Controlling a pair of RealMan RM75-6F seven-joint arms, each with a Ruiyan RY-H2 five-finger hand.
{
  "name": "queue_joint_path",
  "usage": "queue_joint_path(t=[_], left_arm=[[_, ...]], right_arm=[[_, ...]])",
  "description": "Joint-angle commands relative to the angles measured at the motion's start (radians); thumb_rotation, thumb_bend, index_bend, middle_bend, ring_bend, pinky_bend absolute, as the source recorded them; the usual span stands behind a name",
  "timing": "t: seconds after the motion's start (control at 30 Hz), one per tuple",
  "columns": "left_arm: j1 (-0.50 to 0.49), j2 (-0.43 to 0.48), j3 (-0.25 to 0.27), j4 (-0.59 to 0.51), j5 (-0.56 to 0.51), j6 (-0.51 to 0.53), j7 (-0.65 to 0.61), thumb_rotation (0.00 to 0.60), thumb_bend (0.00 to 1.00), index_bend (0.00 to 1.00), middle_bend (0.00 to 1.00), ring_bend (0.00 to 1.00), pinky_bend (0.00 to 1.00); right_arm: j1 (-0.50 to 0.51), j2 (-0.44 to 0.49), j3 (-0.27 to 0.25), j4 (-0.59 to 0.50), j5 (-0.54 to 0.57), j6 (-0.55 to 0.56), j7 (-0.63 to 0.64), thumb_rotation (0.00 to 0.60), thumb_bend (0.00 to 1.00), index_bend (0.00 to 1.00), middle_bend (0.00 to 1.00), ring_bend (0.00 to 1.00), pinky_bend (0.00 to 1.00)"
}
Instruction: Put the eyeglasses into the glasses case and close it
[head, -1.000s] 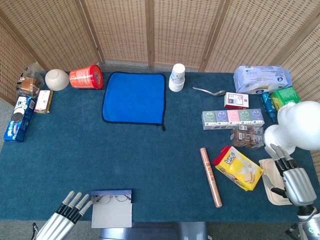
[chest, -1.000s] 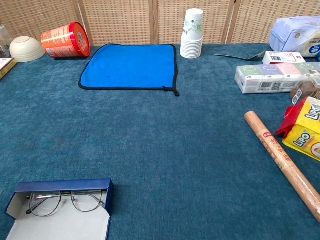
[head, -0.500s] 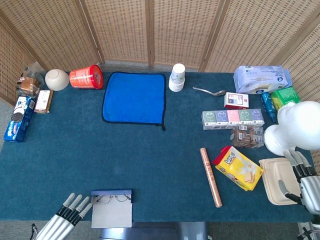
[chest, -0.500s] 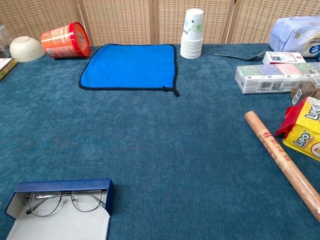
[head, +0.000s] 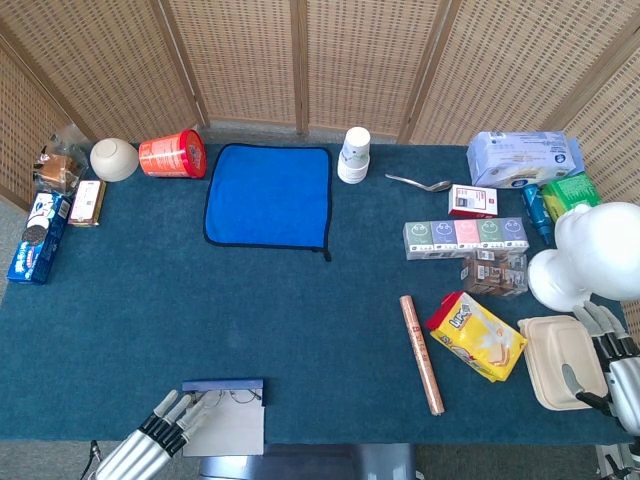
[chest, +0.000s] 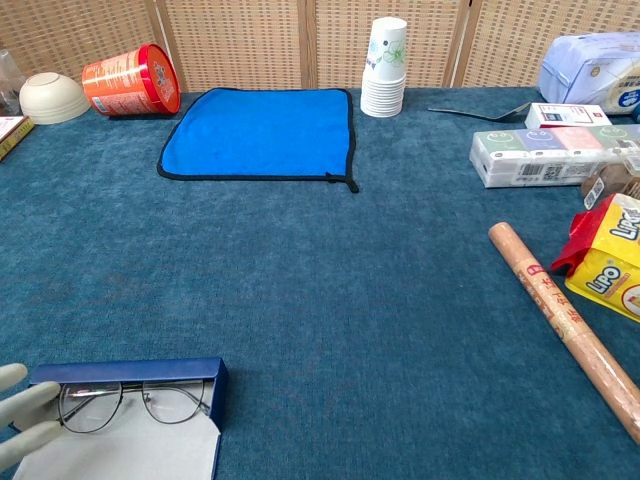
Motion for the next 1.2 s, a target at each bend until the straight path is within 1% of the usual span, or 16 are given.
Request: queue_joint_path(t=[0.03, 0.17, 0.23, 0.47, 0.53, 0.67, 0.73, 0.83, 1.07, 1.13, 1.2], left_arm=[[-0.012, -0.003, 0.015, 0.006, 0.015, -0.008, -0.007, 0.408, 0.24, 0.00, 0.00, 0.00, 0.00], [-0.017, -0.002, 0.022, 0.015, 0.023, -0.005, -0.007, 0.328, 0.24, 0.00, 0.00, 0.00, 0.00], [-0.018, -0.002, 0.025, 0.018, 0.023, -0.003, -0.013, 0.319, 0.23, 0.00, 0.00, 0.00, 0.00], [-0.019, -0.013, 0.030, 0.038, 0.019, -0.011, -0.004, 0.319, 0.23, 0.00, 0.00, 0.00, 0.00], [-0.018, -0.013, 0.030, 0.043, 0.015, -0.014, -0.002, 0.334, 0.23, 0.00, 0.00, 0.00, 0.00], [-0.021, -0.023, 0.032, 0.054, 0.013, -0.021, -0.001, 0.385, 0.23, 0.00, 0.00, 0.00, 0.00], [-0.023, -0.026, 0.031, 0.055, 0.012, -0.021, 0.002, 0.398, 0.23, 0.00, 0.00, 0.00, 0.00], [-0.028, -0.032, 0.029, 0.057, 0.009, -0.026, 0.004, 0.405, 0.23, 0.00, 0.00, 0.00, 0.00], [-0.041, -0.049, 0.025, 0.053, 0.004, -0.035, 0.007, 0.401, 0.23, 0.00, 0.00, 0.00, 0.00], [-0.046, -0.054, 0.026, 0.055, 0.007, -0.033, 0.007, 0.408, 0.23, 0.00, 0.00, 0.00, 0.00], [-0.049, -0.057, 0.026, 0.056, 0.009, -0.029, 0.005, 0.430, 0.23, 0.00, 0.00, 0.00, 0.00]], right_arm=[[-0.004, 0.000, 0.001, 0.005, 0.002, 0.004, 0.008, 0.600, 0.41, 0.00, 0.01, 0.00, 0.24], [-0.007, -0.001, 0.003, 0.011, 0.004, 0.006, 0.017, 0.600, 0.41, 0.00, 0.01, 0.00, 0.24], [-0.009, -0.002, 0.004, 0.013, 0.004, 0.009, 0.023, 0.600, 0.41, 0.00, 0.01, 0.00, 0.24], [-0.014, -0.004, 0.004, 0.022, 0.003, 0.014, 0.044, 0.600, 0.41, 0.00, 0.01, 0.00, 0.24], [-0.016, -0.005, 0.005, 0.024, 0.005, 0.014, 0.051, 0.600, 0.41, 0.00, 0.01, 0.00, 0.24], [-0.018, -0.007, 0.005, 0.031, 0.005, 0.017, 0.064, 0.600, 0.41, 0.00, 0.01, 0.00, 0.24], [-0.019, -0.008, 0.006, 0.034, 0.005, 0.017, 0.071, 0.600, 0.41, 0.00, 0.01, 0.00, 0.24], [-0.021, -0.008, 0.007, 0.040, 0.006, 0.021, 0.087, 0.600, 0.41, 0.00, 0.01, 0.00, 0.24], [-0.029, -0.010, 0.007, 0.062, 0.010, 0.027, 0.127, 0.600, 0.41, 0.00, 0.01, 0.00, 0.24], [-0.032, -0.010, 0.007, 0.066, 0.009, 0.030, 0.132, 0.600, 0.41, 0.00, 0.01, 0.00, 0.24], [-0.033, -0.010, 0.008, 0.068, 0.010, 0.032, 0.134, 0.600, 0.41, 0.00, 0.01, 0.00, 0.24]])
